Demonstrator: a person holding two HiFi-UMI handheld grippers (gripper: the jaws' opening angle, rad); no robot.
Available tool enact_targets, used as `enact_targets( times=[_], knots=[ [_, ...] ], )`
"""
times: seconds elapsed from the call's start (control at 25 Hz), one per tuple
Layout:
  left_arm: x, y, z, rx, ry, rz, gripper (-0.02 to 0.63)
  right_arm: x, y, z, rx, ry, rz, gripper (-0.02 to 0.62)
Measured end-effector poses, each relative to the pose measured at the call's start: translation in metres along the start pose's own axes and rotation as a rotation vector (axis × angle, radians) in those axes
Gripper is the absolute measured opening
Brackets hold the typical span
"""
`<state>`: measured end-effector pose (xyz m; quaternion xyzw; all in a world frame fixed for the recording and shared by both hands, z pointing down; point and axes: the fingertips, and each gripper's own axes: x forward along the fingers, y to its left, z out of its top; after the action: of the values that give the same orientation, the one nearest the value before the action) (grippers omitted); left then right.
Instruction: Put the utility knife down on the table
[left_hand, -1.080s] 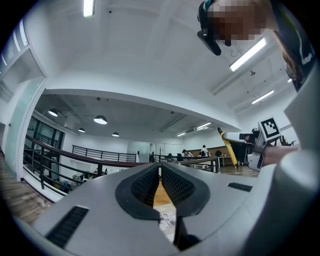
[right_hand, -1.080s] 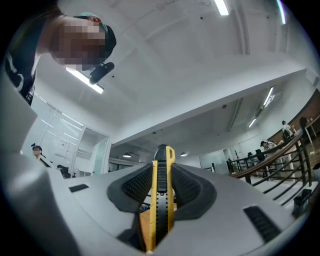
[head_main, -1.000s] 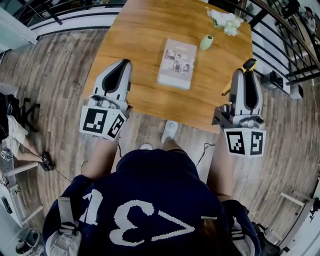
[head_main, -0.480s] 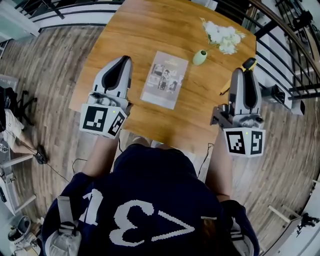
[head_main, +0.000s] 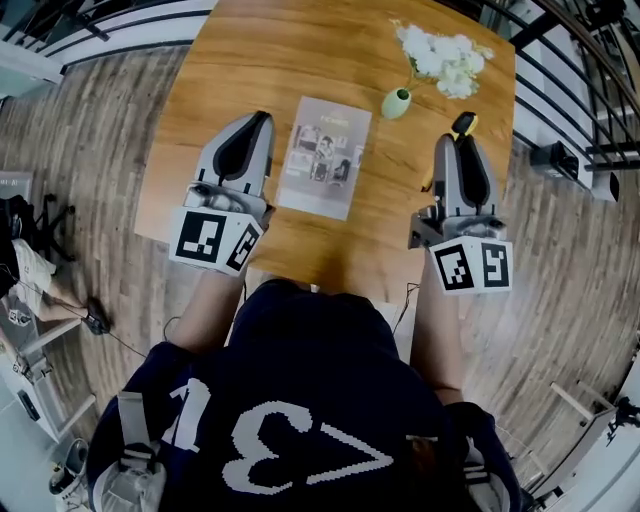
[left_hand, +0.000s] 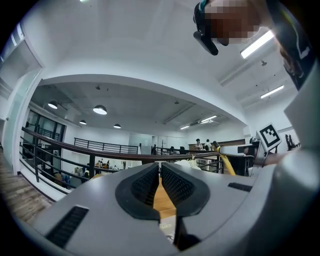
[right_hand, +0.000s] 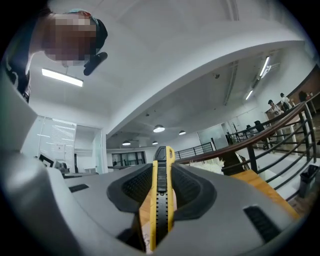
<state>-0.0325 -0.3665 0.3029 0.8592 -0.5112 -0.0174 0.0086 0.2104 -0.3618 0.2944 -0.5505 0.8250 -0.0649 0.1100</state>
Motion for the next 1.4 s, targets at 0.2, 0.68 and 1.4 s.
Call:
enact_targets(
  times=[0.2,0.68,1.4],
  knots=[
    [0.018,0.0,-0.025,-0.03,0.042,-0.047,0.028,0.008,-0.026,-0.069,0.035,0.156,-0.088,0.126],
    [0.04,-0.013,-0.069,-0.103,0.152,-0.139,0.028,-0.018,-0.061,-0.267,0.127,0.583,-0.235,0.126],
    [0.04,-0.012,-0.047,-0.067,0.115,-0.145,0.028,-0.022,-0.083,-0.226,0.079,0.493,-0.29,0.026]
  ],
)
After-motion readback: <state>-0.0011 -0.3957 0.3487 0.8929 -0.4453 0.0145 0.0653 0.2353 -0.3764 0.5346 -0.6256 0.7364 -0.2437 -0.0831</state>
